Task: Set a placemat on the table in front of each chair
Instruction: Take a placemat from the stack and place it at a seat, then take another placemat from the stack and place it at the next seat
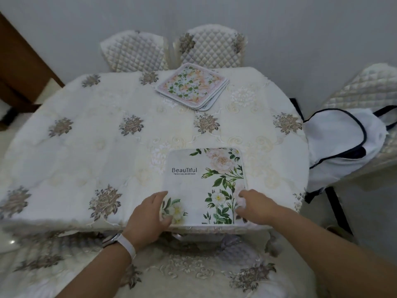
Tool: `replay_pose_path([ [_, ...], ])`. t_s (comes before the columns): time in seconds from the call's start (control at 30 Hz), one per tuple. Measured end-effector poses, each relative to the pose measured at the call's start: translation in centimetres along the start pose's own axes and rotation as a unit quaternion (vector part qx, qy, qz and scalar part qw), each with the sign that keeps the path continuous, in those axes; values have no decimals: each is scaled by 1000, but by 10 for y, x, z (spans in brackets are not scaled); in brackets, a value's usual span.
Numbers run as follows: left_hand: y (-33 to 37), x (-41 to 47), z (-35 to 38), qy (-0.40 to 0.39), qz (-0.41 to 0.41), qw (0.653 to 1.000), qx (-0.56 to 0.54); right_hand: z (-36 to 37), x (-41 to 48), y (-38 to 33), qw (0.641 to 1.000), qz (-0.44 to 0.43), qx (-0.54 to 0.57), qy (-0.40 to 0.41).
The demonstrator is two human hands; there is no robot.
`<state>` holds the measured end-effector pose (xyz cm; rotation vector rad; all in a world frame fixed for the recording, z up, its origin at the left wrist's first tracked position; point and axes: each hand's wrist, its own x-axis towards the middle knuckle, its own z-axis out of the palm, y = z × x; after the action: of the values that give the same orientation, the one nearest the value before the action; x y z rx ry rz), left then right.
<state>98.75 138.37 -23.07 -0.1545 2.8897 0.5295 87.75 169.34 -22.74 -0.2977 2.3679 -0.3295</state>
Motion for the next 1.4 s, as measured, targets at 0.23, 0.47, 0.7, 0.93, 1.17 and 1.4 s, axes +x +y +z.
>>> replay_pose_path([
  [0.23,-15,-41,-66,96,-25,993,71,-57,-13,-66,965,-188,-80,163],
  [0.47,-55,-123,-112,140,-93,979,119,-27,-37,-179,916,-338,-133,168],
  [0.7,-128,-224,-139,195,-159,963,98,18,-77,-296,867,-419,-200,178],
  [0.93,-241,-337,-154,235,-179,949,108,99,-129,-434,831,-467,-232,192],
  [1.17,-333,-454,-166,275,-250,925,78,190,-166,-574,795,-525,-254,167],
  [1.4,-402,-547,-153,300,-345,886,74,255,-174,-674,754,-581,-277,129],
])
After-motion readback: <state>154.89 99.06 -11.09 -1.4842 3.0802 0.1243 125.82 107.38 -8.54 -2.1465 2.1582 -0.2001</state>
